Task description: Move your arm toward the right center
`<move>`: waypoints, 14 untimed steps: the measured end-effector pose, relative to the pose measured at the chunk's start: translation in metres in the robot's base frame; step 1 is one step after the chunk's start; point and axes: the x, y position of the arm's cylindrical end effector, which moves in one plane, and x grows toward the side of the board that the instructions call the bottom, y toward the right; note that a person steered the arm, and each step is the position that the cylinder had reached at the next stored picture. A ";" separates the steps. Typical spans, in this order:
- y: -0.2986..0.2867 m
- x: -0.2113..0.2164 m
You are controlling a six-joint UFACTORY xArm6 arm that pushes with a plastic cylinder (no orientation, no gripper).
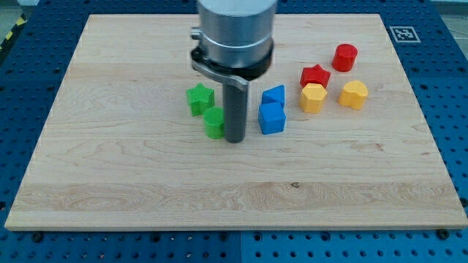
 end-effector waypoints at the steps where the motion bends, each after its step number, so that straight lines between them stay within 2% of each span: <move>1: -0.012 -0.002; 5: -0.016 0.009; 7: -0.011 0.037; 8: -0.011 0.037; 11: 0.094 0.057; 14: 0.263 0.044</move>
